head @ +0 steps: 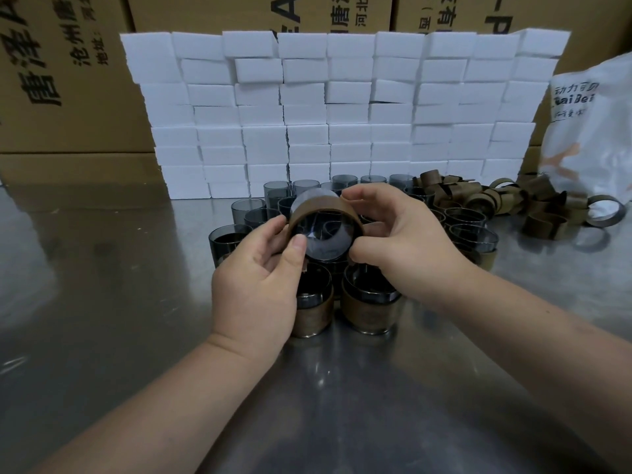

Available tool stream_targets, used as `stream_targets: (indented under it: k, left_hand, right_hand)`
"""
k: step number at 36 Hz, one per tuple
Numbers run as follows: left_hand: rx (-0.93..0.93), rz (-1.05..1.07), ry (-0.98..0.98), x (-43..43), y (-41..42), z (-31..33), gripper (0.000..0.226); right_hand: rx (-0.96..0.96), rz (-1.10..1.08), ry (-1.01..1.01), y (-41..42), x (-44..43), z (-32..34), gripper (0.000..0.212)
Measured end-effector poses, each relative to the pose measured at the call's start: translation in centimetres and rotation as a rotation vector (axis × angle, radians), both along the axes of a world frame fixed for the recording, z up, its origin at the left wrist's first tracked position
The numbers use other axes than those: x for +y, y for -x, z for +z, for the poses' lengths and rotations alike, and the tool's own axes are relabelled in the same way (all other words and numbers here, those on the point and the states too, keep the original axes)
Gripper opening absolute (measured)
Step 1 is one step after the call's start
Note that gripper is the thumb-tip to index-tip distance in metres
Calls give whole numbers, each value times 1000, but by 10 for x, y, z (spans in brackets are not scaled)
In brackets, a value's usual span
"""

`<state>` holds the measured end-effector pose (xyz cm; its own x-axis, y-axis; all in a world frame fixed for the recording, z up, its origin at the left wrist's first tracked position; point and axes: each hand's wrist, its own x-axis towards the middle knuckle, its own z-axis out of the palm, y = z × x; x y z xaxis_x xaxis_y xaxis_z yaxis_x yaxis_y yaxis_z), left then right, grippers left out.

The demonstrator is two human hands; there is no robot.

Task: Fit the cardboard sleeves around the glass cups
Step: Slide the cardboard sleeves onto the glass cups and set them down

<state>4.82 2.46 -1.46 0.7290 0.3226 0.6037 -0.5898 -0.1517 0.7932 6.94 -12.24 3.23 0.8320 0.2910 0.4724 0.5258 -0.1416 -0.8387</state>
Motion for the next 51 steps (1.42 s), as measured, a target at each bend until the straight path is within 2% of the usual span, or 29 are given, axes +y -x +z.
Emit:
stream_targets:
  k: [16, 22, 26, 30, 33, 36, 39, 43, 46, 47, 49, 51]
  left_hand:
    - [-10, 37, 22, 1, 0, 3, 30]
    - [-71, 152, -177, 5, 0, -2, 28]
    - [-76, 157, -129, 4, -2, -2, 31]
    - [-107, 156, -94, 2, 0, -2, 21]
    - [-164, 129, -62, 3, -2, -4, 18]
    - [-211, 118, -62, 5, -4, -6, 24]
    - [-180, 107, 65, 7, -9, -8, 33]
    - [-119, 79, 133, 7, -10, -6, 40]
    - [-79, -13, 140, 6, -6, -5, 49]
    - [-68, -41, 123, 6, -5, -5, 45]
    - [-25, -53, 58, 5, -3, -6, 27]
    - [-27, -87, 79, 5, -4, -8, 30]
  right_hand:
    - [-26, -68, 60, -3, -3, -3, 51]
    - [40, -53, 70, -3, -1, -1, 80]
    - [63, -26, 117, -2, 0, -1, 79]
    - [65, -8, 121, 0, 3, -2, 86]
    - [65, 3, 92, 4, 7, -1, 83]
    - [55, 3, 99, 7, 8, -1, 91]
    - [46, 12, 127, 10, 9, -1, 100]
    - [48, 27, 181, 12, 10, 0, 89]
    - [24, 85, 175, 15, 11, 2, 62]
    - [24, 116, 165, 16, 11, 2, 53]
    - [33, 168, 152, 15, 9, 3, 50]
    - [24, 187, 164, 15, 8, 3, 54]
